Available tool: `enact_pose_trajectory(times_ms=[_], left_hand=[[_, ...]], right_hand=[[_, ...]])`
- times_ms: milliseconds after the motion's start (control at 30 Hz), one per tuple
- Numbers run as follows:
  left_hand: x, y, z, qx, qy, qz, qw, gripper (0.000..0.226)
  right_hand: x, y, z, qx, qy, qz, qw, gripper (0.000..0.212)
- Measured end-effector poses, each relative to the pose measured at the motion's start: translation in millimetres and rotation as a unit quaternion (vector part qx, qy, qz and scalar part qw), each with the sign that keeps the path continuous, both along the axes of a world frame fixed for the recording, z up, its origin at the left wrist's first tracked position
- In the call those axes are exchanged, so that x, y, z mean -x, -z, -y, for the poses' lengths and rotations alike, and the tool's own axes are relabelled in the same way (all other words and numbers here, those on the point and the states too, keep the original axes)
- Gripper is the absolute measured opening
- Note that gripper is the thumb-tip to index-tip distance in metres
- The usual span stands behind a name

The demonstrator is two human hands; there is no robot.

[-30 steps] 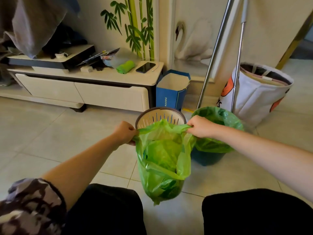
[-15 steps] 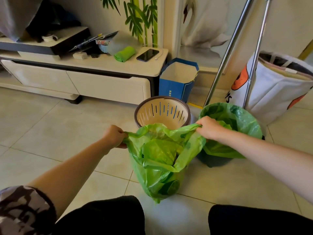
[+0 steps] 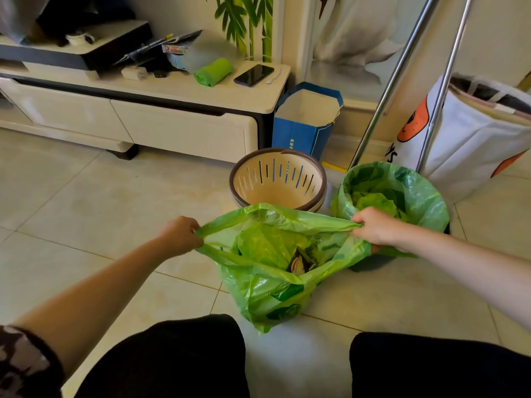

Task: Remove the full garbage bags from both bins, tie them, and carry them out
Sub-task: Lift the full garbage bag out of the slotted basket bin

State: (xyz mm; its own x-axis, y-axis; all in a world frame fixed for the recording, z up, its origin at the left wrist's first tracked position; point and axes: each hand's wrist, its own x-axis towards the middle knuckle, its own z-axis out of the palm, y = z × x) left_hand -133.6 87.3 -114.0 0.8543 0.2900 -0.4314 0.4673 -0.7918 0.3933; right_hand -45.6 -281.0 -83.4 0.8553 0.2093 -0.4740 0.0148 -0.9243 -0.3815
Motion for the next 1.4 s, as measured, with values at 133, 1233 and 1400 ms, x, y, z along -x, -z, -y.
enact_pose_trajectory(times_ms=[133,1233,1400], left_hand=[[-4,1,9,-0.018,0.043,0.070,0.996,0.035],[-10,-27,27,0.249,-0.094,0.188,0.946,0.018],[-6,-30,24,0.295,-0.110,0.179,0.932,0.022]], right_hand=[[4,-3,0,-0.029,0.011,-0.007,0.999,0.015],[10,-26,2,-0.230,0.121,-0.009,0.966,0.051],[6,-32,-7,-0.300,0.169,-0.039,0.938,0.041]])
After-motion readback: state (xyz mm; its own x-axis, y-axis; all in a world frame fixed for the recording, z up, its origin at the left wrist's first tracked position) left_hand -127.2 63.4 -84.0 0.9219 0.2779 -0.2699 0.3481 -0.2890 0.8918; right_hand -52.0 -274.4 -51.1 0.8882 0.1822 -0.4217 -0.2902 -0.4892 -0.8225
